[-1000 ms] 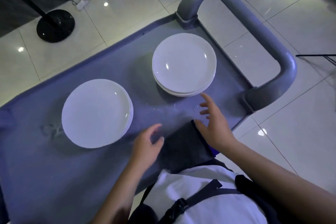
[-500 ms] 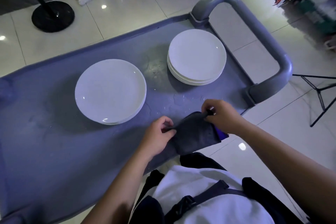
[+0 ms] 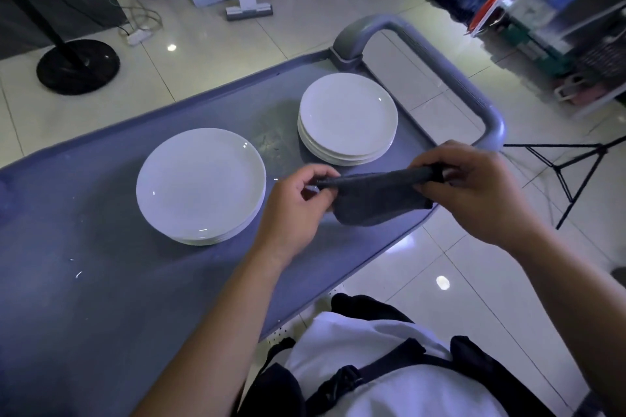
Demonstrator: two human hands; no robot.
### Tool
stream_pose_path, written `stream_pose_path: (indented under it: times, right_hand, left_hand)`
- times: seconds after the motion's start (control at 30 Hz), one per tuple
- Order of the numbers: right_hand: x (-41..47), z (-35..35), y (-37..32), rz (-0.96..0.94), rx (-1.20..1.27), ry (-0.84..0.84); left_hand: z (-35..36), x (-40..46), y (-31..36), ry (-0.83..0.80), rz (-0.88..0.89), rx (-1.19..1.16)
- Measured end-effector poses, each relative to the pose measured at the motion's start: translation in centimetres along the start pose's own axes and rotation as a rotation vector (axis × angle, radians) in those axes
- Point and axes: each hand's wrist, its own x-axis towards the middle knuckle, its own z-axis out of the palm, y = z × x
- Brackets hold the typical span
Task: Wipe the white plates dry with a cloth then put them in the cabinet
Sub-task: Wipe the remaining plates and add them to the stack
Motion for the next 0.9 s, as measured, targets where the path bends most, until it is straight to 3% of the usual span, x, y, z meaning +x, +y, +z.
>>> stream_pose_path:
  times: [0.1,0.17,0.23,0.3,0.33,0.37,0.47,0.57,0.67,0.77,0.9]
  right_hand:
    - [-1.5,1.2,-0.7,-0.155,-0.073,0.06]
    - [-3.0,3.3,-0.4,-0.247,-0.088,0.01]
    - [-4.5,6.3,0.5,-0.228,-0.037,-0.255]
    - [-5.6,9.1,1.7,-0.103,0.025,-0.597]
    - [-5.9,10.1,2.7,-0.045,0.041,-0.681]
    - [-5.9,10.7,3.6,0.002,0.057,-0.682]
    - [-4.5,10.9,6.1,0.244,0.124,-0.445]
    - [-2.5,10.6,8.4,0.429,0.031,-0.294]
    - [-0.9,11.2,10.0,0.525,-0.054,-0.321]
    - [0.1,12.4,10.4,0.511,-0.12,-0.392]
    - [0.5,13.5,10.5,0.571,-0.01,-0.367]
  left_hand:
    - [0.3,0.8,1.0,0.029,0.003,-0.117]
    - [-0.1,0.5,0.3,0.048,-0.089,-0.234]
    - [-0.9,-0.8,-2.3,0.103,-0.15,-0.11]
    - [-1.8,-2.4,-6.1,0.143,-0.221,0.112]
    - [-2.0,-3.2,-7.7,0.133,-0.266,0.199]
    - [-2.2,-4.0,-9.1,0.132,-0.3,0.264]
    - [-2.7,-5.4,-11.8,0.174,-0.345,0.321]
    - [-3.3,-5.6,-12.6,0.191,-0.335,0.31]
    - [-3.4,-6.0,-12.4,0.18,-0.306,0.401]
    - [-2.9,-7.7,-12.4,0.303,-0.218,0.521]
    - [-2.0,-10.1,-13.1,0.199,-0.476,0.445]
